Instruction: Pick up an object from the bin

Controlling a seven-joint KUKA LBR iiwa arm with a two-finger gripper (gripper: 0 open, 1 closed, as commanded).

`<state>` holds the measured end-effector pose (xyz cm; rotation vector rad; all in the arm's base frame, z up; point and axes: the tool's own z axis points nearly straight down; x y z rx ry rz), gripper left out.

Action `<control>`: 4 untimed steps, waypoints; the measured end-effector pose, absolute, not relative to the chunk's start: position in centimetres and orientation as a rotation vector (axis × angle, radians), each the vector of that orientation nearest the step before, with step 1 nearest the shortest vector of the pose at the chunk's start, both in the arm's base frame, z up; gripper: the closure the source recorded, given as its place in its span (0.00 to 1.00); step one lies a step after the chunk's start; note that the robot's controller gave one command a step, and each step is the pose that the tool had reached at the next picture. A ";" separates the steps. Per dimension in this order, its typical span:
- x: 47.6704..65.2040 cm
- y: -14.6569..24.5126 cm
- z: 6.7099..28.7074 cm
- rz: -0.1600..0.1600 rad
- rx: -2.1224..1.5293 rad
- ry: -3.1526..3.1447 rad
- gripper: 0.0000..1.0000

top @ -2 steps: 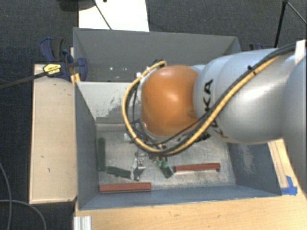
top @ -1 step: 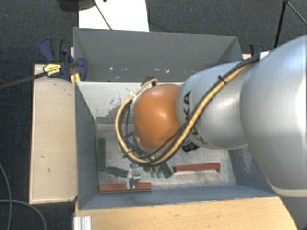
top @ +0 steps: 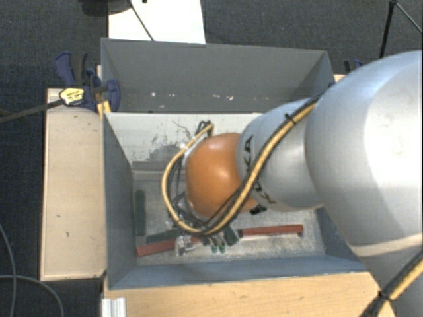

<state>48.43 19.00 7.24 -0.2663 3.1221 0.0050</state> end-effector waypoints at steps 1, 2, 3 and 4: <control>48.4 19.0 7.2 0.005 -0.262 3.123 1.00; 50.7 19.8 19.9 0.001 -0.375 3.117 1.00; 50.7 19.8 19.9 0.001 -0.373 3.118 1.00; 50.7 18.2 23.2 0.000 -0.512 3.103 1.00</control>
Offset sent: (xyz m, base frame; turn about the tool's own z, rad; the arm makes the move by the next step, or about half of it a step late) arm 0.0226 0.0075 0.1260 -0.0735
